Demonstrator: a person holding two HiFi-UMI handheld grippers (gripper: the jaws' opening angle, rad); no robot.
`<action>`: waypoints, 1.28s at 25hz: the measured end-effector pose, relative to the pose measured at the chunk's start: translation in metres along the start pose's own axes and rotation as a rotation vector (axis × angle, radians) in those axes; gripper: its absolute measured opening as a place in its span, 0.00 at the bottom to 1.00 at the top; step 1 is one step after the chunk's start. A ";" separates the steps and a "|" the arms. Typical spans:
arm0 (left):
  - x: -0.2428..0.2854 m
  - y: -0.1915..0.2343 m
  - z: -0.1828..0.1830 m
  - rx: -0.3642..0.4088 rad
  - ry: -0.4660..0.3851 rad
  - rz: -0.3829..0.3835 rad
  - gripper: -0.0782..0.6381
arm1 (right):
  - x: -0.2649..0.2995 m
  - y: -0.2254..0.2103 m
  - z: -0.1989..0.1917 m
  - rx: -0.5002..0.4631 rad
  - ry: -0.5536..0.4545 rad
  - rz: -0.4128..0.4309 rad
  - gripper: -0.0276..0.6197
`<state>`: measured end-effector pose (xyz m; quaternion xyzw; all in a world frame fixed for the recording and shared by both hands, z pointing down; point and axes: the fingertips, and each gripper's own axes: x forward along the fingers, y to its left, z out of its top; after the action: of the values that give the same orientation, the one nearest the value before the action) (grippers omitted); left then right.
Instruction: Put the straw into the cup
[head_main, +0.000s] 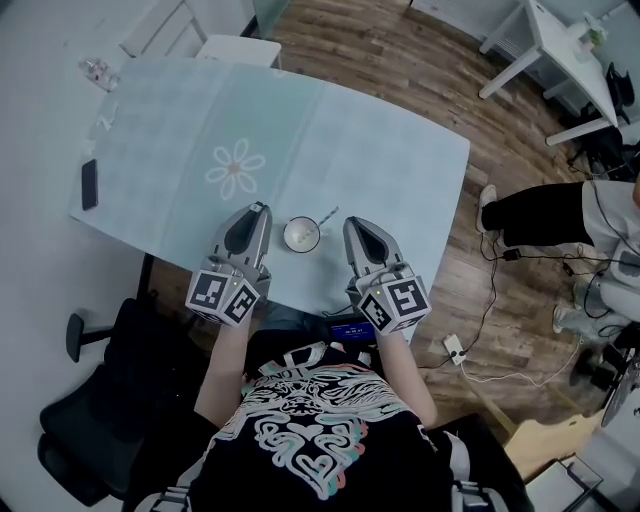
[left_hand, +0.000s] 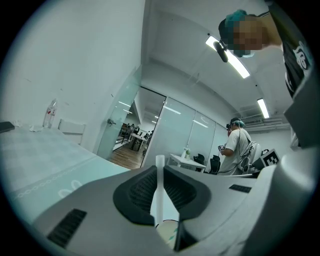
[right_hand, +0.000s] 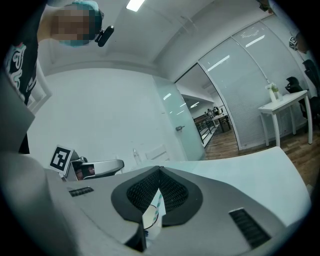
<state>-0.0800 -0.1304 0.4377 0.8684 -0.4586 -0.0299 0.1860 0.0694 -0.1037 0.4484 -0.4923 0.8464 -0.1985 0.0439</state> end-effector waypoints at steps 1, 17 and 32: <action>0.001 0.000 -0.001 0.000 0.004 0.000 0.18 | 0.000 -0.001 -0.001 0.001 0.001 -0.003 0.07; -0.001 0.007 -0.020 0.022 0.042 0.033 0.18 | -0.001 -0.005 -0.006 0.007 0.014 0.008 0.07; 0.001 0.006 -0.030 0.009 0.059 0.026 0.19 | -0.001 -0.009 -0.008 0.009 0.018 0.008 0.07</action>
<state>-0.0772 -0.1252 0.4676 0.8638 -0.4641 0.0003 0.1958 0.0752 -0.1042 0.4585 -0.4871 0.8477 -0.2064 0.0393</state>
